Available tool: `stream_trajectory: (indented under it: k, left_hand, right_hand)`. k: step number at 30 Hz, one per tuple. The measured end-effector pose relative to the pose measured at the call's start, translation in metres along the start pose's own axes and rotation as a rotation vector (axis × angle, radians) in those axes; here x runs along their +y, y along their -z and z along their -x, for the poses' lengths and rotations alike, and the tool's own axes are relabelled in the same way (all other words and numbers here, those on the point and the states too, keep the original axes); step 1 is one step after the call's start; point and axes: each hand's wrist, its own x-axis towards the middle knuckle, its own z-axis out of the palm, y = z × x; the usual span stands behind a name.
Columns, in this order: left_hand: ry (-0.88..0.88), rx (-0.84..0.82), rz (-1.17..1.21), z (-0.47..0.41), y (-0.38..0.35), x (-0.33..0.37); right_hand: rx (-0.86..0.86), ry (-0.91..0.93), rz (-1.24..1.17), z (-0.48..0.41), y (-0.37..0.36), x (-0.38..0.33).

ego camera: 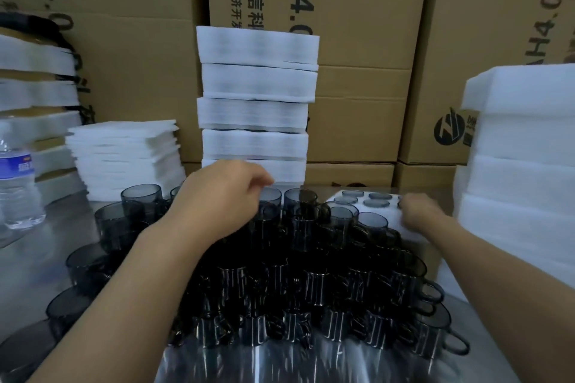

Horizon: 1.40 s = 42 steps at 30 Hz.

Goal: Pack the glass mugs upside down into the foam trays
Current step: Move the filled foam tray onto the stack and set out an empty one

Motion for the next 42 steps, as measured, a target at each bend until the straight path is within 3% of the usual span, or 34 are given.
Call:
stream_trajectory:
  k: [5,7,9,12,14,16,19,22,27,31,36,38,42]
  left_hand:
    - [0.039,0.051,0.142,0.024,-0.004,-0.012]
    - [-0.005,0.042,0.173,0.034,-0.008,-0.009]
    - [-0.049,0.015,0.186,0.041,-0.014,-0.006]
    - [-0.107,-0.023,0.193,0.047,-0.018,-0.001]
    - [-0.139,-0.019,0.196,0.048,-0.018,0.005]
    - [-0.152,0.000,0.237,0.049,-0.016,0.006]
    - [-0.167,0.057,0.263,0.052,-0.012,0.008]
    - [-0.180,0.128,0.255,0.059,-0.013,0.011]
    - [-0.252,0.163,0.231,0.072,-0.019,0.008]
    - [-0.228,0.203,0.231,0.076,-0.022,-0.002]
    - [-0.091,0.274,0.532,0.093,-0.023,-0.013]
    - [0.017,0.302,0.750,0.099,-0.018,-0.019]
    - [0.145,0.237,1.235,0.121,-0.004,-0.028]
  right_hand:
    - [-0.095,0.076,-0.035,0.020,-0.009,-0.004]
    - [-0.032,0.102,-0.039,0.036,0.008,-0.011]
    - [0.203,0.178,-0.125,0.056,0.041,-0.020]
    - [0.848,0.304,-0.119,0.085,0.104,-0.020]
    - [1.124,0.273,0.004,0.097,0.142,-0.004]
    - [1.063,0.072,0.124,0.098,0.168,0.016]
    - [0.682,-0.254,0.298,0.094,0.171,0.041]
    - [0.573,-0.264,0.281,0.090,0.157,0.046]
    - [0.673,-0.187,0.376,0.097,0.154,0.049]
    - [0.908,-0.011,0.209,0.121,0.163,0.041]
    - [1.220,0.457,-0.247,0.180,0.121,0.026]
    - [1.245,0.644,-0.422,0.210,0.085,0.022]
    - [1.116,0.862,-0.680,0.256,0.012,0.020]
